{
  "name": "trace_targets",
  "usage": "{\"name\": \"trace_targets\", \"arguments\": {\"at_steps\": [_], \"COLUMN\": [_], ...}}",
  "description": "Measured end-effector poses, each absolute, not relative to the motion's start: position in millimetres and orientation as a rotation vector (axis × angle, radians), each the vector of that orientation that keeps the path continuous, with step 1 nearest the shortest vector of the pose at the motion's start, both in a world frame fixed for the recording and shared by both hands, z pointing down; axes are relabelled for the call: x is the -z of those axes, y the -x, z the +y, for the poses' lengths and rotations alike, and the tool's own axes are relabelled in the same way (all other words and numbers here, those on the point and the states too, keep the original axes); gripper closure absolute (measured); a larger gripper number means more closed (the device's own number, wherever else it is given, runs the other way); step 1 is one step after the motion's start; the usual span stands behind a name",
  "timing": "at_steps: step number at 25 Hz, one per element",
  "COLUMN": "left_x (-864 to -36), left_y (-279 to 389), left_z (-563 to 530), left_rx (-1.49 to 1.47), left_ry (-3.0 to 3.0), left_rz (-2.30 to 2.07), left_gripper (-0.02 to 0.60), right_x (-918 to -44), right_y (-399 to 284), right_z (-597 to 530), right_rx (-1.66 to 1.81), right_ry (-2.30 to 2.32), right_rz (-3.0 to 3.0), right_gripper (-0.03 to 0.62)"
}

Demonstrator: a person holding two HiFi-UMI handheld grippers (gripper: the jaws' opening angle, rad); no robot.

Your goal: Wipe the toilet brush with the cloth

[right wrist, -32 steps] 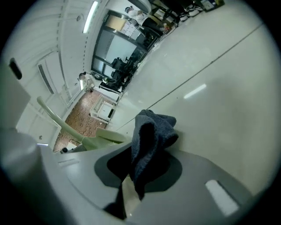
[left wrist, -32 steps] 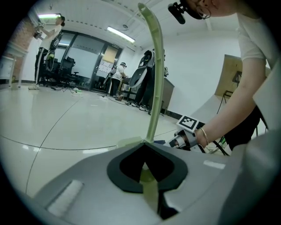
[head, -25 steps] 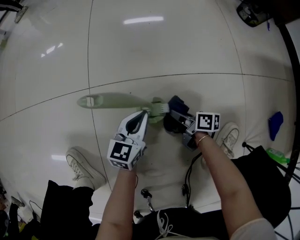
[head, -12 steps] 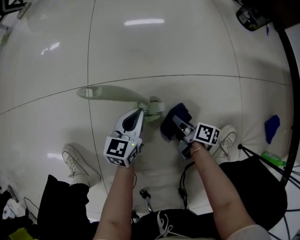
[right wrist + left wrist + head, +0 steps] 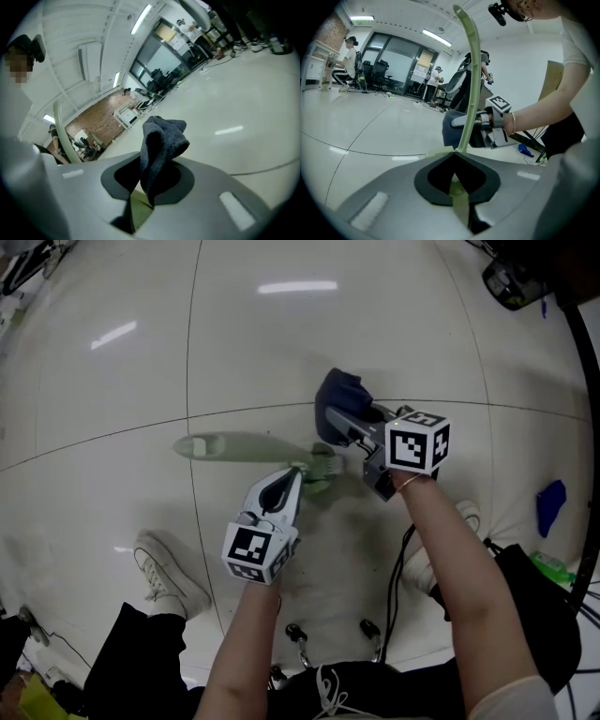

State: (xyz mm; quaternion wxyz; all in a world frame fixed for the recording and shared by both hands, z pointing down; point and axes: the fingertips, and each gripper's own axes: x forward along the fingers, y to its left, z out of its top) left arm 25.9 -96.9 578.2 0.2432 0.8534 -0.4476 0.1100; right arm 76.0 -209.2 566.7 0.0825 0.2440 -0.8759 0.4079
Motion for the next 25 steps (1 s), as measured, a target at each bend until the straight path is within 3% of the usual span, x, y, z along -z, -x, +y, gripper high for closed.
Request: {"name": "trace_targets", "arguments": {"at_steps": [6,12,25], "left_x": [-575,-574,-575], "left_y": [-28,-26,-20], "left_z": [-98,-101,-102], "left_rx": [-0.278,-0.247,-0.169], "left_ry": [-2.338,-2.327,-2.265], "left_rz": [-1.201,-1.198,-1.262], "left_gripper": [0.575,0.575,0.575], "right_x": [-592,-612,-633], "right_y": [-10,17,-25], "right_z": [-201,-190,-167], "right_rx": [-1.076,-1.100,-1.355], "right_ry": [-0.195,0.018,0.203], "right_rz": [-2.566,-2.549,-2.399], "right_gripper": [0.531,0.531,0.533]}}
